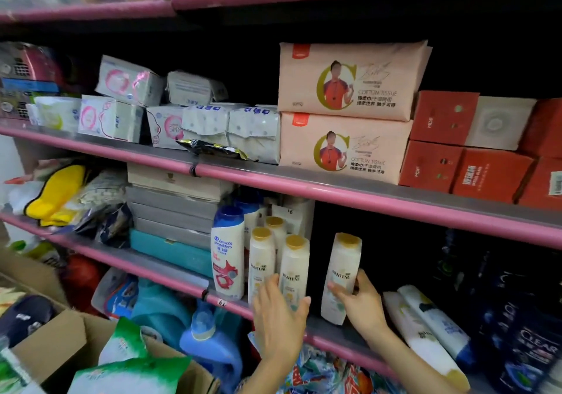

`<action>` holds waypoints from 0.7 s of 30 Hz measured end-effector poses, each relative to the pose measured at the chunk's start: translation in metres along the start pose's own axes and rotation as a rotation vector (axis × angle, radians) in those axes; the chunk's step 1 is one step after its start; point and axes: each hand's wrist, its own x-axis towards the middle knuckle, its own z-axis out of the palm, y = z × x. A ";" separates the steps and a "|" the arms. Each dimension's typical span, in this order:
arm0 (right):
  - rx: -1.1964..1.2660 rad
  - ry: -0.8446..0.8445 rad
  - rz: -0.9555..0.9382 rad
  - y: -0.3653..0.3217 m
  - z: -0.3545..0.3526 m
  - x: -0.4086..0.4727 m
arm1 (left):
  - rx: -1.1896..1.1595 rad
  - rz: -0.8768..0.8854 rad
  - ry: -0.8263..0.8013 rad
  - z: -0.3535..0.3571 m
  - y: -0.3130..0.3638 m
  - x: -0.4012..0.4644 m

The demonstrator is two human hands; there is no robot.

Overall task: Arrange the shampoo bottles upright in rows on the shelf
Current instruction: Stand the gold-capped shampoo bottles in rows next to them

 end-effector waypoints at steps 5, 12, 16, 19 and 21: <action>-0.006 -0.072 0.005 0.017 0.013 0.007 | 0.040 -0.171 0.032 0.025 -0.009 0.004; -0.062 -0.145 -0.006 0.038 0.026 0.007 | 0.144 -0.233 0.094 0.046 -0.016 0.008; 0.008 -0.234 0.003 0.032 0.040 0.013 | 0.189 -0.214 0.140 0.050 -0.022 0.010; 0.027 -0.244 0.024 0.034 0.048 0.015 | 0.178 -0.182 0.192 0.053 -0.026 0.011; 0.041 -0.243 0.028 0.035 0.050 0.015 | 0.183 -0.155 0.208 0.055 -0.029 0.010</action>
